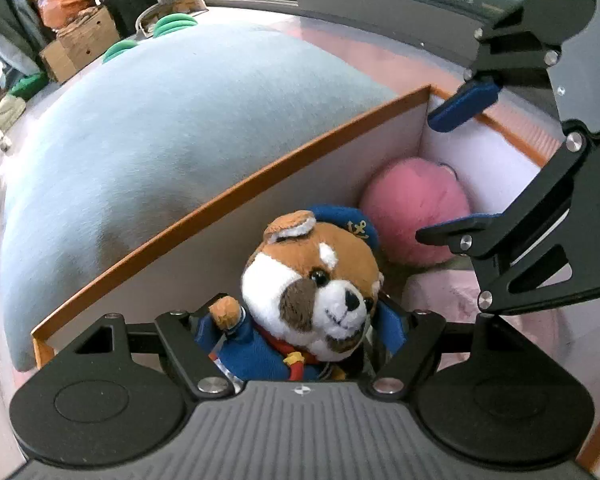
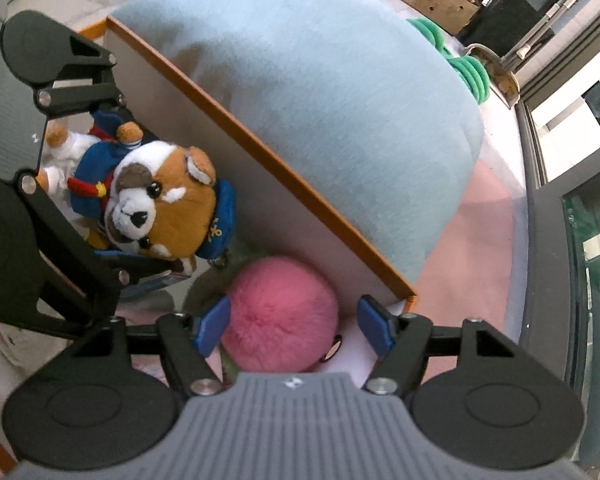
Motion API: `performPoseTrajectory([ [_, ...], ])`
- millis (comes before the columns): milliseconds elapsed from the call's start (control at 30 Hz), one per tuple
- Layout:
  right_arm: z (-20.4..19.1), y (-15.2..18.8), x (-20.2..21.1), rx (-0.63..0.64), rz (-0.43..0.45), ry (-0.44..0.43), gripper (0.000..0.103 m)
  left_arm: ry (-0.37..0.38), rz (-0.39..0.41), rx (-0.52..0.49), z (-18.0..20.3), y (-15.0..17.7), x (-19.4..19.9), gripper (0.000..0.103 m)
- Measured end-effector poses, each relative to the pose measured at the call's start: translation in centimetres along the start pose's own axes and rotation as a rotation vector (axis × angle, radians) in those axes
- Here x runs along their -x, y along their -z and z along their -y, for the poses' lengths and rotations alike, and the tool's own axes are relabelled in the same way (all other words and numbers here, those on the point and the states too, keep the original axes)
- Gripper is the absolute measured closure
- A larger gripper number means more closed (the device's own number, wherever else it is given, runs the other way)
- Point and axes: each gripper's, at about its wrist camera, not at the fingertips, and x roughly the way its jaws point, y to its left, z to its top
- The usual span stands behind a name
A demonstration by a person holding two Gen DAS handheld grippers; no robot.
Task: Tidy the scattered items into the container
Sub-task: 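Lower and release the ball and plush dog into the shoebox with both tools, then withdraw both tools from the shoebox toward the remaining items on the mat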
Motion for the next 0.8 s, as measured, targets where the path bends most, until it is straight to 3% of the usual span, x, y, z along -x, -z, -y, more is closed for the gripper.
performPoseTrajectory([
  [233,0.4,0.6,2.8,-0.07,0.029,-0.01,0.037,0.004,0.056,0.074,-1.3,-1.2,1.8,0.005],
  [800,1.9,2.0,7.2,-0.095,0.082,-0.009,0.037,-0.037,0.156,0.038,0.0,-1.8,9.0,0.005],
])
